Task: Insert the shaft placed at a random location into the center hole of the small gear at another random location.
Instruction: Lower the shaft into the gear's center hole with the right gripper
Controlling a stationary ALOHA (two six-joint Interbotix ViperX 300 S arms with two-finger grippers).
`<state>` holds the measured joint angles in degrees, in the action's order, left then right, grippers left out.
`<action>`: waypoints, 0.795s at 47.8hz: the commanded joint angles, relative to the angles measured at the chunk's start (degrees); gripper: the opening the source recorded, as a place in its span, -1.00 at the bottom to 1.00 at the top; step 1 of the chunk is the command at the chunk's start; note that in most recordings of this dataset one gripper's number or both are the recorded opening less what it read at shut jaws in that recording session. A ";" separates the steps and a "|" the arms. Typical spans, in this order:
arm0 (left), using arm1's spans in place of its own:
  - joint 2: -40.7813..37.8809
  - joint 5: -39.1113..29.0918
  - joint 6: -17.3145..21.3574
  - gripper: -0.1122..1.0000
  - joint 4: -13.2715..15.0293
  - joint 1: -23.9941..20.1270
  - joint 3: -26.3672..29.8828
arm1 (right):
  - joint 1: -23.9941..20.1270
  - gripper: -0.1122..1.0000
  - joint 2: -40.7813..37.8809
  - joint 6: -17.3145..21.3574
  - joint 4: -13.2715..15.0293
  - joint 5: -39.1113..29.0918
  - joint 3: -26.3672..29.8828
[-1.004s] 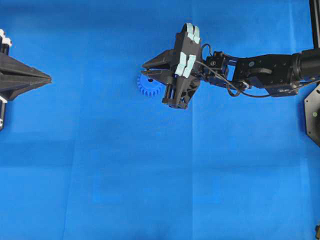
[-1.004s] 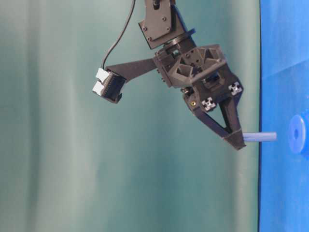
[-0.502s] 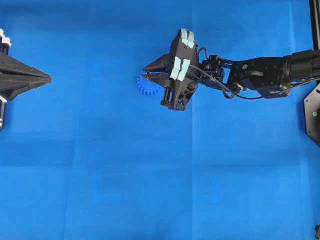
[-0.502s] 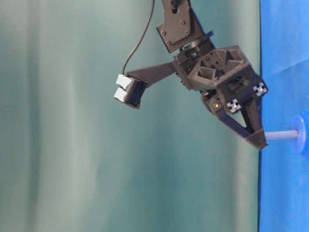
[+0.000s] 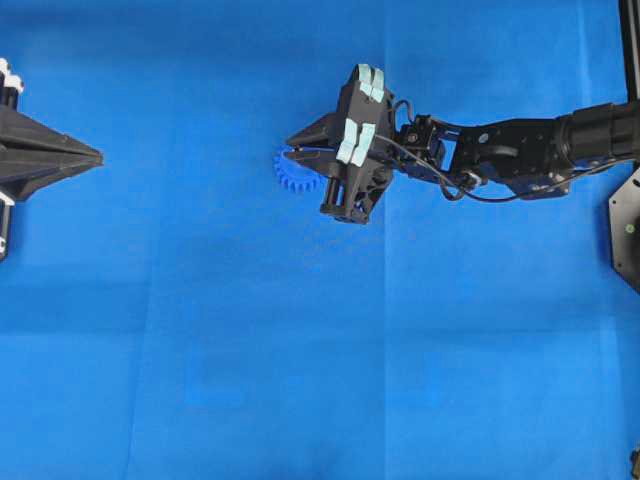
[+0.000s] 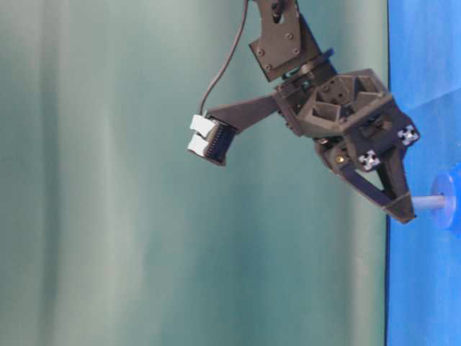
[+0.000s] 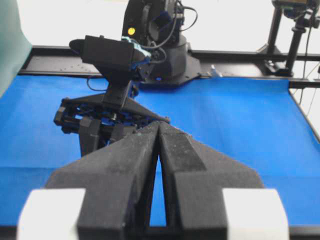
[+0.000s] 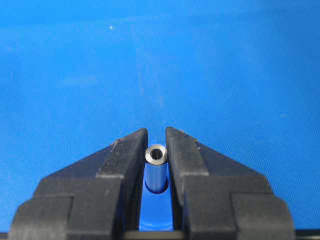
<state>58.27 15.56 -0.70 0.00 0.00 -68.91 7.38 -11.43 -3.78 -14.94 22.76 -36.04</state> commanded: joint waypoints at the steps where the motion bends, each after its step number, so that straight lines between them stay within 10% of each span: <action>1: -0.26 0.26 -0.09 -0.80 -0.18 -0.09 0.44 | -0.09 -0.75 0.44 0.09 -0.18 0.70 0.62; 38: -0.26 0.18 -0.09 -0.80 -0.09 -0.09 0.44 | -0.09 -0.75 -2.20 0.18 -0.53 1.23 0.35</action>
<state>58.27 15.38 -0.70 -0.09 0.00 -68.91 7.38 -14.41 -3.52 -15.29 23.47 -36.04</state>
